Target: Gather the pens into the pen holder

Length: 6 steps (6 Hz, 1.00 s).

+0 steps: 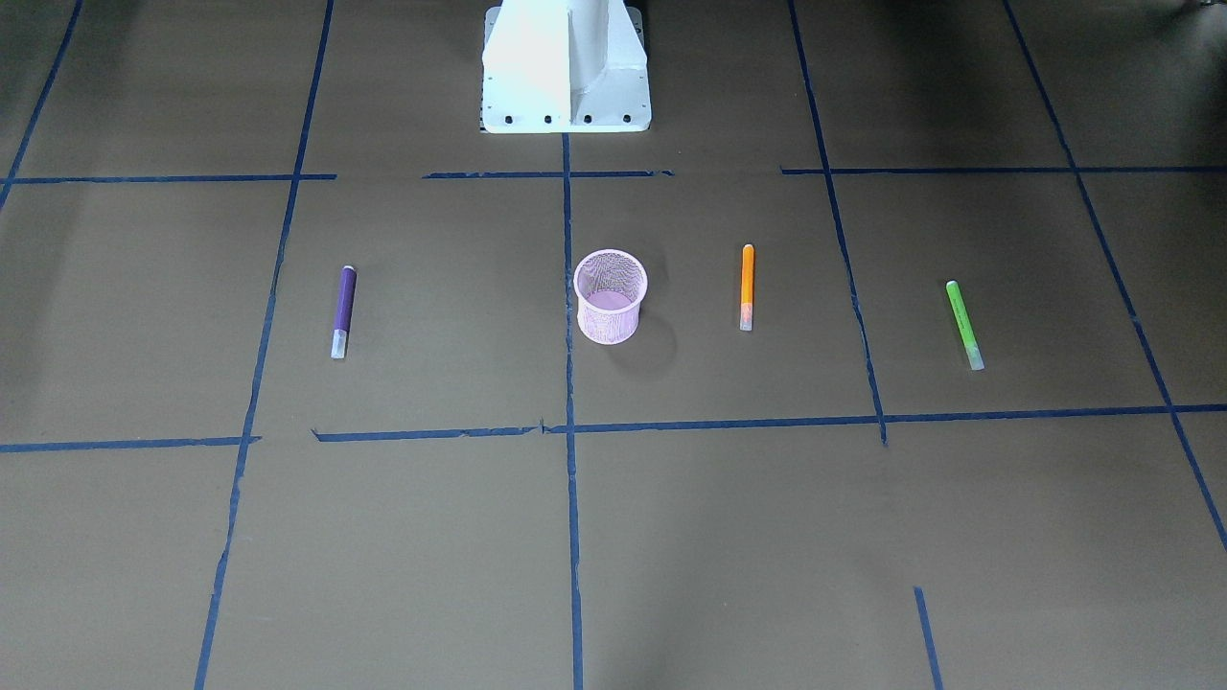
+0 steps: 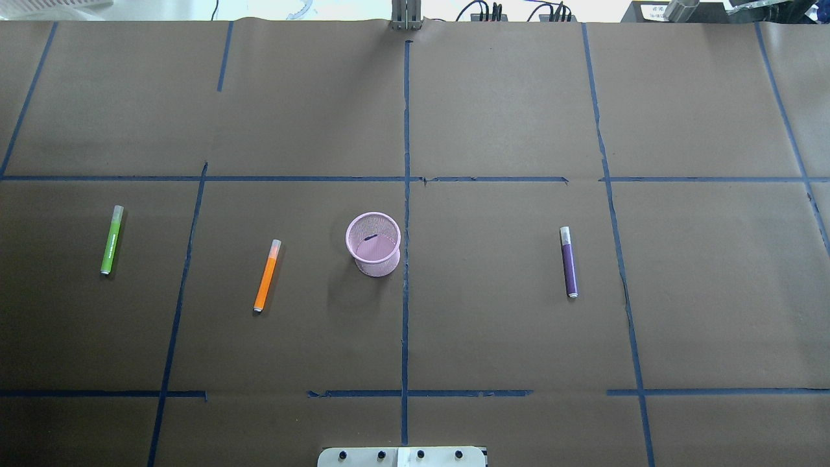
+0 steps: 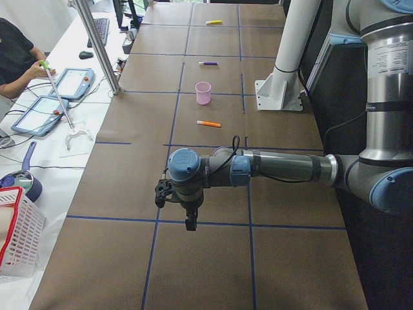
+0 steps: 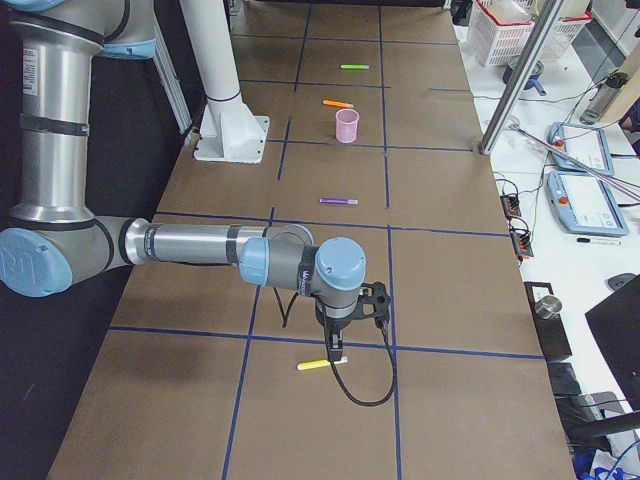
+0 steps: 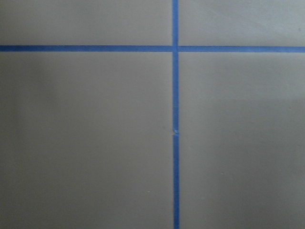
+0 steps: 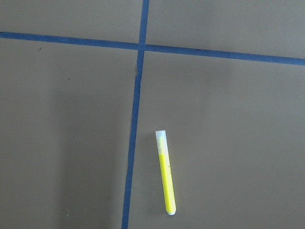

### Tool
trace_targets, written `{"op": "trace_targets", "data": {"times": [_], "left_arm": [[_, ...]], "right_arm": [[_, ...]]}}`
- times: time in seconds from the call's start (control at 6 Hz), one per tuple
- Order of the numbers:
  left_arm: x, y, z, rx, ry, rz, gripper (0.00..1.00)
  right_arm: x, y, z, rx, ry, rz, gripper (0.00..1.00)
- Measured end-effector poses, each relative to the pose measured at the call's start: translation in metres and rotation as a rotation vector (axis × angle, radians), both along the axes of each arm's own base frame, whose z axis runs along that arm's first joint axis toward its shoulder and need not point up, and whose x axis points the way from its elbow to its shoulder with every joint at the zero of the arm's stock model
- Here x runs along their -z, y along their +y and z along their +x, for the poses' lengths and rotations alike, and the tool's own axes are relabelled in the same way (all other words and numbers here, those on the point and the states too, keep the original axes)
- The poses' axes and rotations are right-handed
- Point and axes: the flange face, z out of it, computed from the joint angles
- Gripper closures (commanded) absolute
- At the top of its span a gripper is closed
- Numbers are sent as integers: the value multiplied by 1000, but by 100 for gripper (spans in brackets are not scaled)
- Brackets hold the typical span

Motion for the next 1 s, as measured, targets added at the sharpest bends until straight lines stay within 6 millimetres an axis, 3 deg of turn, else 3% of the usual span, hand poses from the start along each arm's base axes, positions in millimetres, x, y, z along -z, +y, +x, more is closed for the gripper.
{"op": "trace_targets", "data": {"times": [1.0], "left_arm": [[-7, 4, 4, -8, 3, -18, 0]], "right_arm": [[-5, 7, -1, 7, -2, 3, 0]]}}
